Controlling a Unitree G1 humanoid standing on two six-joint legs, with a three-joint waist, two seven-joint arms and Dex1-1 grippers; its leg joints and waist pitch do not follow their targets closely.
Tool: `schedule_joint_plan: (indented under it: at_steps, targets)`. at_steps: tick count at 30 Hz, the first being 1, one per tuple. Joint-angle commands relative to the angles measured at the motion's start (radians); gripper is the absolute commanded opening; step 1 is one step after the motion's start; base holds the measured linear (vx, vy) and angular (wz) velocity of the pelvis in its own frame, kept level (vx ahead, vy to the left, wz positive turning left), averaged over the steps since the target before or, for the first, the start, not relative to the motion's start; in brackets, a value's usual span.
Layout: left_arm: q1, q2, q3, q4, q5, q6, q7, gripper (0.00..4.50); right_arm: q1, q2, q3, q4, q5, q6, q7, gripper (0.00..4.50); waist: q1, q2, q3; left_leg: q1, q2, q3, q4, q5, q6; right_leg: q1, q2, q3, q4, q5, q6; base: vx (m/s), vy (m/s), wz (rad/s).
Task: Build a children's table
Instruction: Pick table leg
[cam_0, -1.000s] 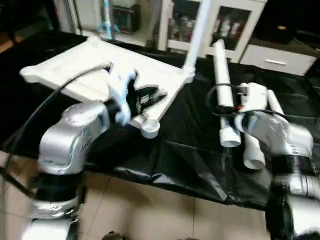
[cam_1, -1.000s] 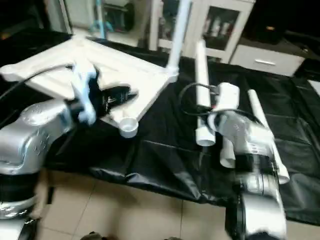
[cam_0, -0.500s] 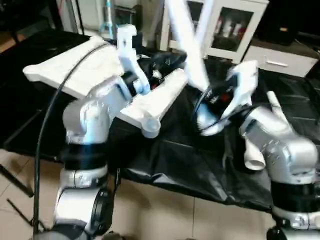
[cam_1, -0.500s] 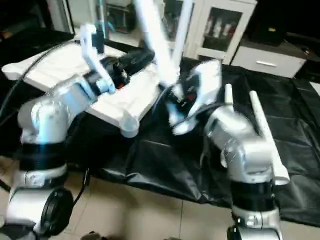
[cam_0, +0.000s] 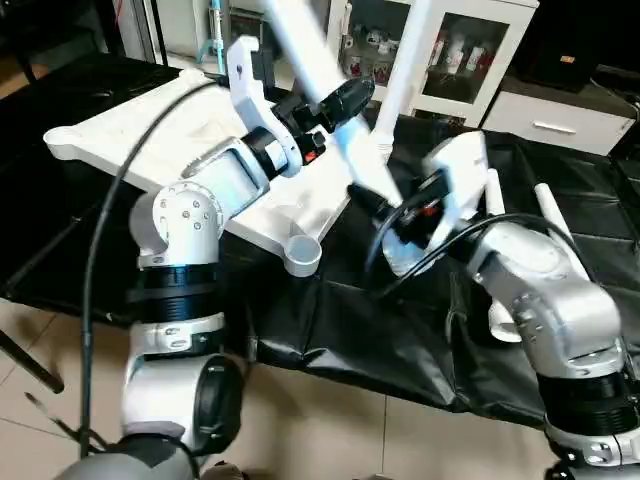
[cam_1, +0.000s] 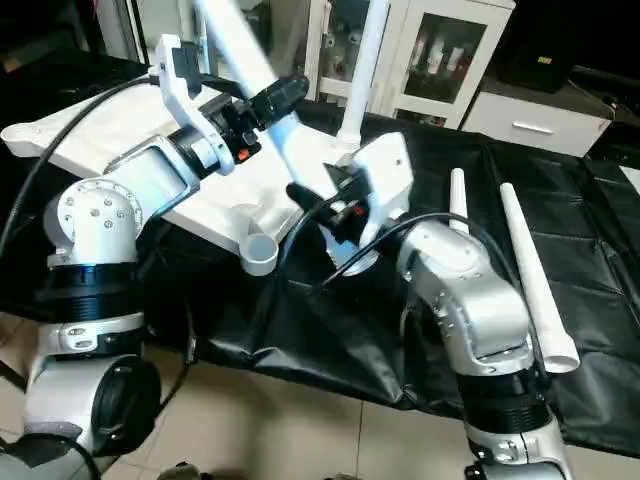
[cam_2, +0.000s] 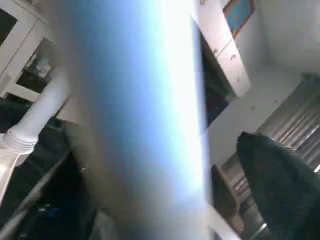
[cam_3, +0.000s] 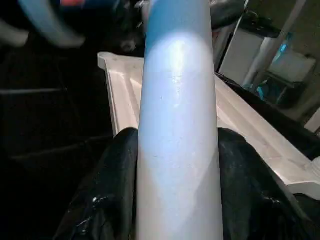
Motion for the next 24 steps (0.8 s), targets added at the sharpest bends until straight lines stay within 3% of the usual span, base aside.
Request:
schedule_joint_plan:
  at_steps: [1,5,7,15,22,23,24]
  targets:
    - [-0.024,-0.008,0.006,0.029,-0.013,0.006,0.039,4.12,-0.008,-0.006,-0.004,0.003,-0.036,-0.031,-0.030,1.82,0.002,0.001,-0.074,0.012,-0.003,0.009,-0.065,-0.133,-0.003,0.066,-0.027,0.013,-0.064,-0.124,-0.155,0.000,0.000,0.00]
    - [-0.029,-0.010,0.026,0.052,-0.010,0.000,0.082,4.01,-0.026,-0.004,0.006,0.033,-0.087,-0.064,-0.069,1.82,0.002,-0.002,-0.073,0.013,-0.004,0.009,-0.066,-0.148,-0.005,0.065,-0.027,0.013,-0.067,-0.159,-0.136,0.000,0.000,0.00]
    - [-0.028,-0.012,0.035,0.055,-0.006,-0.010,0.108,3.66,-0.041,-0.005,0.019,0.053,-0.125,-0.091,-0.095,1.82,0.001,-0.006,-0.074,0.012,-0.004,0.008,-0.065,-0.141,-0.008,0.065,-0.027,0.013,-0.066,-0.152,-0.131,0.000,0.000,0.00]
    - [-0.022,-0.004,0.050,0.055,-0.013,-0.023,0.152,3.03,-0.058,0.035,0.063,0.098,-0.186,-0.138,-0.130,1.82,0.003,-0.009,-0.075,0.013,-0.004,0.008,-0.064,-0.121,0.004,0.066,-0.026,0.012,-0.059,-0.093,-0.145,0.000,0.000,0.00]
    - [-0.027,0.017,0.038,0.056,-0.020,-0.016,0.120,2.53,-0.061,0.039,0.085,0.104,-0.194,-0.148,-0.117,1.82,0.002,-0.003,-0.073,0.016,-0.003,0.008,-0.066,-0.139,-0.005,0.065,-0.025,0.013,-0.059,-0.099,-0.143,0.000,0.000,0.00]
    - [-0.030,0.018,0.039,0.059,-0.021,-0.017,0.124,2.41,-0.061,0.038,0.086,0.104,-0.196,-0.151,-0.115,1.82,0.003,0.004,-0.074,0.018,-0.003,0.007,-0.066,-0.140,-0.009,0.064,-0.025,0.013,-0.058,-0.090,-0.144,0.000,0.000,0.00]
    - [-0.032,0.017,0.042,0.060,-0.023,-0.023,0.132,2.30,-0.061,0.038,0.085,0.105,-0.201,-0.153,-0.113,1.82,0.002,0.002,-0.073,0.017,-0.003,0.008,-0.067,-0.145,-0.012,0.065,-0.024,0.013,-0.059,-0.089,-0.145,0.000,0.000,0.00]
